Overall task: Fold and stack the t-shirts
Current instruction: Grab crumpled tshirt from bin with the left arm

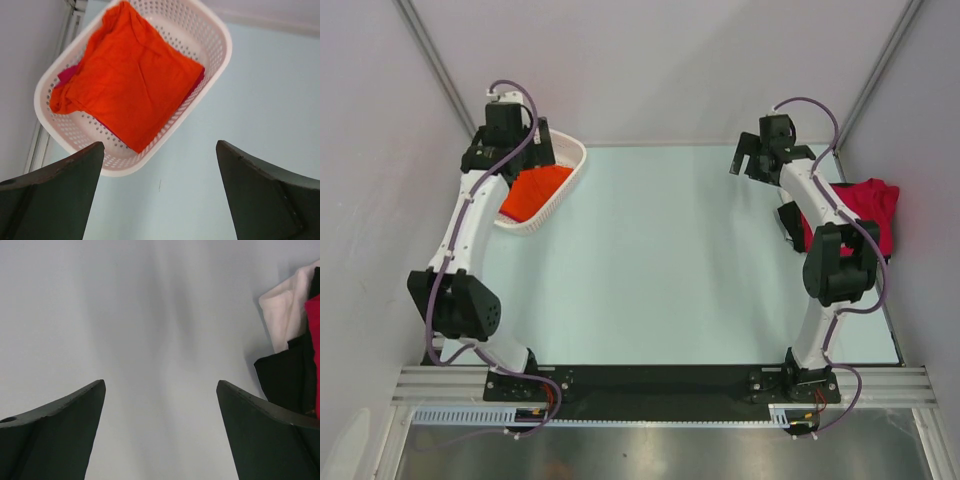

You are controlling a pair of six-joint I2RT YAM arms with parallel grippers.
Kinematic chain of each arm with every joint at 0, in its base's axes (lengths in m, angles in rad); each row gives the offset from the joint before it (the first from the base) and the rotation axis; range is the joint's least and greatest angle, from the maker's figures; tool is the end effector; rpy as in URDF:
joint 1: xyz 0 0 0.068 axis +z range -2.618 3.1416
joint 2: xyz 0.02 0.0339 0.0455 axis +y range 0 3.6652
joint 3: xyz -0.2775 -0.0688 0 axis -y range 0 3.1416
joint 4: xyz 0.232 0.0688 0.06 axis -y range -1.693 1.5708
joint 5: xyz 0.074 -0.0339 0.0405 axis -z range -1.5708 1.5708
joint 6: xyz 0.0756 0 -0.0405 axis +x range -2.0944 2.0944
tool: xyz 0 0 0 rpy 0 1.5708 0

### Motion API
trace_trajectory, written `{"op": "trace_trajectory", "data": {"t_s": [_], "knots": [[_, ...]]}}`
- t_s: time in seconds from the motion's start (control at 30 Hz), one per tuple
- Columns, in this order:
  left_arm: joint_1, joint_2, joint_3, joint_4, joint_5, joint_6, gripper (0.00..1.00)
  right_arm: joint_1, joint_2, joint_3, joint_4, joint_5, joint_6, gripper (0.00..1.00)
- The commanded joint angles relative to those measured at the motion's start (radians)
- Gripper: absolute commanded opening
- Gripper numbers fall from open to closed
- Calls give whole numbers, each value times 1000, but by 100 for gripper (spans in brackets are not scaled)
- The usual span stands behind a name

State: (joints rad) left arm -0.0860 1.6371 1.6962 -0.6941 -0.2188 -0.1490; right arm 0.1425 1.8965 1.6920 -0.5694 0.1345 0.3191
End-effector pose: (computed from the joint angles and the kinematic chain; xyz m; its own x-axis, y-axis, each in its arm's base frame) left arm 0.3854 -0.0168 0.3763 -0.5710 -0.0962 -0.8153 -0.1770 0.9842 0.0078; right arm 0.4515 0.0545 0.2840 -0.6713 0.2178 -0.7085 0.1735 0.9755 0.1354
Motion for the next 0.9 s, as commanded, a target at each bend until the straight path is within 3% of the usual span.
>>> {"op": "trace_trajectory", "data": {"t_s": [0.0, 0.07, 0.17, 0.2, 0.33, 0.4, 0.43, 0.47, 0.57, 0.6, 0.63, 0.7, 0.87], "knots": [[-4, 29, 81, -47, -150, -118, 100, 14, 58, 101, 23, -39, -29, 100], [-21, 35, 118, -79, -218, -153, 100, 17, 79, 150, 17, -50, -32, 100], [-60, 26, 129, -69, -96, 43, 100, 17, 113, 189, 19, -62, -31, 100], [-78, 23, 116, -55, -199, 60, 100, 16, 118, 193, 20, -65, -29, 100], [-48, 16, 51, -12, -349, 4, 100, 6, 119, 184, 22, -67, -25, 100], [17, 35, 86, -39, -271, -110, 100, 0, 113, 163, 25, -73, -26, 100], [82, 64, 103, -39, -116, -141, 100, -3, 104, 152, 23, -72, -26, 100], [129, 90, 129, -54, -69, -177, 100, -12, 99, 132, 26, -73, -25, 100], [184, 252, 308, -166, -73, -244, 100, -33, 78, 89, 36, -82, -22, 100], [195, 380, 485, -220, -86, -239, 100, -37, 75, 81, 36, -82, -22, 100], [201, 453, 593, -346, -112, -235, 100, -41, 66, 77, 36, -81, -23, 100], [230, 615, 821, -451, -93, -248, 100, -49, 58, 52, 32, -75, -28, 100], [316, 593, 631, -270, 164, -362, 100, -55, 41, 17, 26, -62, -38, 100]]}}
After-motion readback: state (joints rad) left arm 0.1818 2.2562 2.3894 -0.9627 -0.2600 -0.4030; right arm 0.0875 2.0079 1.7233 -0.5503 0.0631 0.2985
